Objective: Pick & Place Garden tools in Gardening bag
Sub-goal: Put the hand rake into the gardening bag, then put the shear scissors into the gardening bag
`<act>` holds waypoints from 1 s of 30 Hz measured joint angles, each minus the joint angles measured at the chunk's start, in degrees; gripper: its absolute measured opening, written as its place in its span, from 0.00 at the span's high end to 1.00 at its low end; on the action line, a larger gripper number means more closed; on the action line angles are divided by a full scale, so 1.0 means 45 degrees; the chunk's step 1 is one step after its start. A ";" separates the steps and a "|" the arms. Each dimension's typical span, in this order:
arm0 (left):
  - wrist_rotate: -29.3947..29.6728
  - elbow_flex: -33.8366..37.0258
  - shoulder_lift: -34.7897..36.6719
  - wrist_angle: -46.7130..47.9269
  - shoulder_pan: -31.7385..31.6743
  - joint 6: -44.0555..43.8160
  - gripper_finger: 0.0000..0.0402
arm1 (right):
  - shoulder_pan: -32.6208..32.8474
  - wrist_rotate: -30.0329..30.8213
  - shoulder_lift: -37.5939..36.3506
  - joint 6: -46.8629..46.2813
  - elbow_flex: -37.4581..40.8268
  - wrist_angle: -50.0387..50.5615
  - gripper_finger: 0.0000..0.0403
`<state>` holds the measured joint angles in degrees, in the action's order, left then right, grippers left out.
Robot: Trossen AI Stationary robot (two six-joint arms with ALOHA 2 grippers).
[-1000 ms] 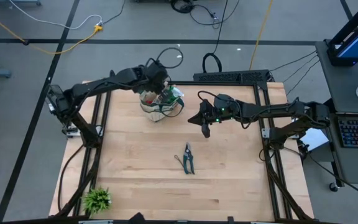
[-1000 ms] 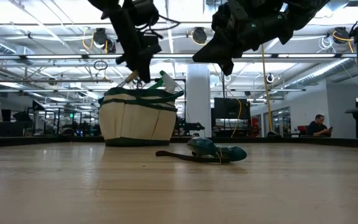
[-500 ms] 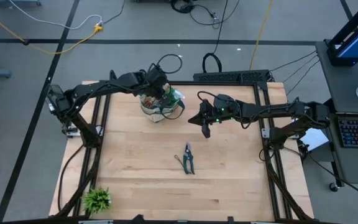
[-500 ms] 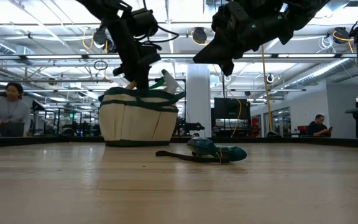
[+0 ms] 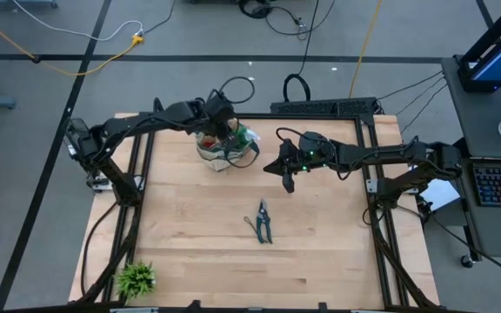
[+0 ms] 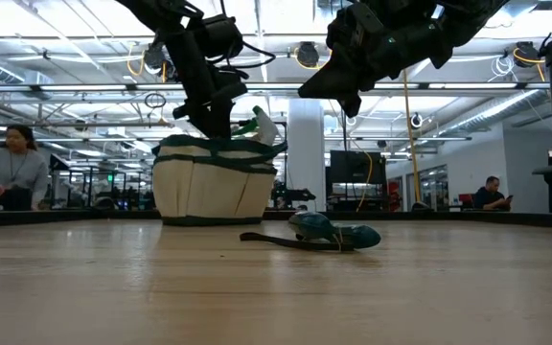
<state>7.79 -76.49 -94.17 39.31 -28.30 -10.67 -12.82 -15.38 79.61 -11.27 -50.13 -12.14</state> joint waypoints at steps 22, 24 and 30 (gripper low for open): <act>0.0363 0.0000 0.2921 0.1087 0.0680 -0.0453 0.42 | 0.0005 -0.0272 0.0000 0.0000 0.0000 0.0068 1.00; 0.0144 -0.0010 0.3334 0.1199 0.1021 -0.0988 0.43 | 0.0005 -0.0556 0.0000 -0.0003 0.0000 0.0161 1.00; -0.0407 -0.0011 0.4427 0.2224 0.2373 -0.2008 0.46 | 0.0034 -0.0727 0.0000 -0.0092 0.0000 0.0623 1.00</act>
<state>5.96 -76.54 -74.25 49.32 -17.62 -19.70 -12.67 -18.65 79.61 -11.68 -50.13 -9.34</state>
